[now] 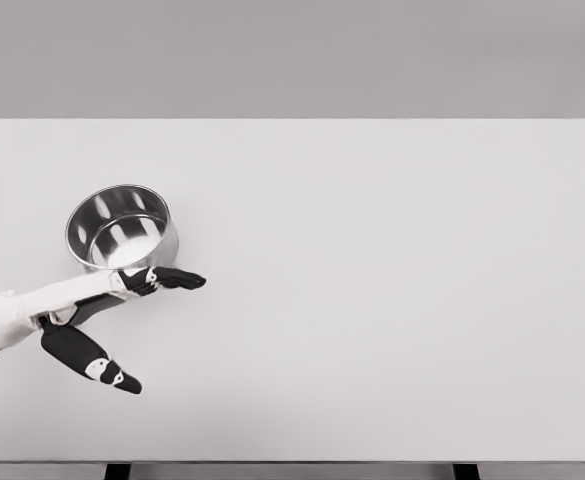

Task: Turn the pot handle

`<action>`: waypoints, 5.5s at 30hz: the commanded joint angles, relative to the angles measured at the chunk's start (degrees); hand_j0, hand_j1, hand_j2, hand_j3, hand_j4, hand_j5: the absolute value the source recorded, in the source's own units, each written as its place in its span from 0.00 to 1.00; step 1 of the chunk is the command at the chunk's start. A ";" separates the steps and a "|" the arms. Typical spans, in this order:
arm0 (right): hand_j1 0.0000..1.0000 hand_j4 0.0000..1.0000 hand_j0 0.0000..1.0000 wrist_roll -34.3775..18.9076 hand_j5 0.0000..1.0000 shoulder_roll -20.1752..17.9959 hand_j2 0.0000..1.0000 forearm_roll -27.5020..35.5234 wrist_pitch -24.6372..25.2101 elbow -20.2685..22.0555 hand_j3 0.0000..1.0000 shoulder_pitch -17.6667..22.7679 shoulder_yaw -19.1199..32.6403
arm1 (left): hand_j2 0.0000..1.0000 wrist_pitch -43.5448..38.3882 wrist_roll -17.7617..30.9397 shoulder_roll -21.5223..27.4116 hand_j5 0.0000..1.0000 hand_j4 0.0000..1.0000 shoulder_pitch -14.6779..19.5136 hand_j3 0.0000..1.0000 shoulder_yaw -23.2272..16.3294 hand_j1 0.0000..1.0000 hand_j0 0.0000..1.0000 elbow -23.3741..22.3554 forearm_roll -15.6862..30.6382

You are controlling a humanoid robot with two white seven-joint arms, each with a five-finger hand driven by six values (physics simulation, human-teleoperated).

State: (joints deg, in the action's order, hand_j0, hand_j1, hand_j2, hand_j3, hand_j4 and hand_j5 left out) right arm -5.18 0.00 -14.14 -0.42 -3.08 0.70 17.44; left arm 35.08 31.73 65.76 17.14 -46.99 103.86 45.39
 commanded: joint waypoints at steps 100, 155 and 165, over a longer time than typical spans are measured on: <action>1.00 1.00 1.00 -0.01 1.00 0.00 1.00 -0.01 -0.02 0.00 1.00 0.00 -0.04 | 1.00 -0.08 -15.64 14.39 1.00 1.00 -20.48 1.00 4.63 1.00 1.00 -7.88 -2.67; 1.00 1.00 1.00 -0.01 1.00 0.00 1.00 -0.01 -0.02 0.00 1.00 0.00 -0.04 | 1.00 -23.13 -19.60 21.16 1.00 1.00 -21.62 1.00 14.21 1.00 1.00 -1.02 -5.57; 1.00 1.00 1.00 -0.01 1.00 0.00 1.00 -0.01 -0.02 0.00 1.00 0.00 -0.04 | 1.00 -29.37 -19.60 20.81 1.00 1.00 -21.80 1.00 18.86 1.00 1.00 -1.11 -8.39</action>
State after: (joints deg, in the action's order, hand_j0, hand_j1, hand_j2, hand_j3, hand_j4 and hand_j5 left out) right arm -5.18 0.00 -14.15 -0.43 -3.08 0.70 17.43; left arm 7.32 12.13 86.62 -4.58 -29.28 102.74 37.67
